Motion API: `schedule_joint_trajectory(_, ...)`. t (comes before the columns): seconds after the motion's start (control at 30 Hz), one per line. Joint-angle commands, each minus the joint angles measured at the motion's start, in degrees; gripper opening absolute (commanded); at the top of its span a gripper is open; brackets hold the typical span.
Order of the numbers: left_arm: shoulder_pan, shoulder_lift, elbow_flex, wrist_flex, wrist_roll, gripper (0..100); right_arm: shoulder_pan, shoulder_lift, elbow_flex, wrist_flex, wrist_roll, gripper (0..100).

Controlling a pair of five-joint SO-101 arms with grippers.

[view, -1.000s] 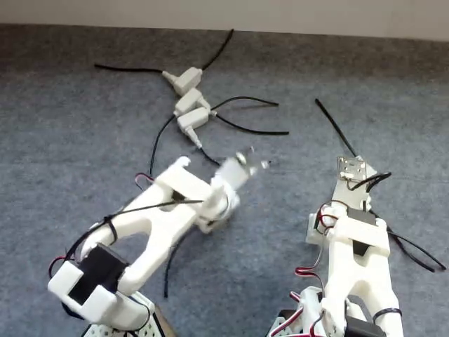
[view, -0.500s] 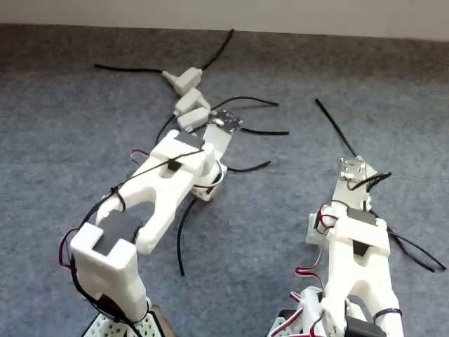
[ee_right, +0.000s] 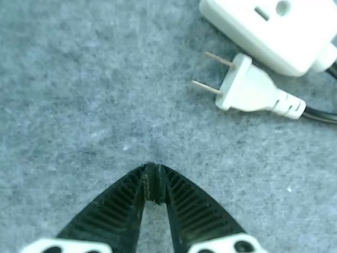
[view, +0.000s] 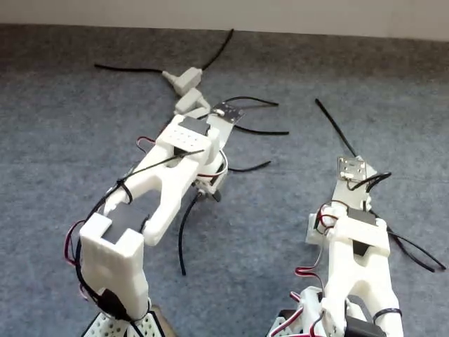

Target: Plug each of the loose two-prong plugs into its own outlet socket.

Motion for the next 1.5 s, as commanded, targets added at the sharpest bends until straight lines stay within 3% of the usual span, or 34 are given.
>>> schedule_joint_trajectory(0.0,2.5,-4.8,-1.0,3.3,-2.3,28,0.0,-2.2,-2.9,3.3,-0.4,3.7)
schedule_joint_trajectory(0.13,3.9,-6.1,-1.7,5.5,-5.9,28,-1.8,-2.1,-8.1,9.6,-0.1,15.3)
schedule_joint_trajectory(0.27,-0.4,-10.4,-1.6,5.5,-5.9,28,-2.1,-2.0,-17.2,17.0,1.4,21.3)
schedule_joint_trajectory(0.47,-7.7,-13.8,-0.9,6.1,-5.7,27,0.5,-1.4,-37.0,29.9,12.7,21.3)
schedule_joint_trajectory(0.67,-8.6,-10.3,-0.5,6.2,-5.4,27,10.5,8.3,-51.9,31.8,25.4,21.3)
schedule_joint_trajectory(0.9,-12.6,-9.0,0.1,-0.7,12.3,27,13.8,37.5,-74.0,32.0,34.2,21.3)
schedule_joint_trajectory(1.03,-18.2,-9.1,5.4,-10.3,19.9,27,13.5,51.6,-86.2,32.0,39.6,21.3)
schedule_joint_trajectory(1.17,-21.2,-9.6,9.3,-17.2,23.7,27,13.2,61.4,-94.8,32.0,44.0,21.3)
schedule_joint_trajectory(1.47,-21.1,-9.6,9.5,-17.5,24.6,27,11.3,66.6,-100.2,36.4,51.7,21.3)
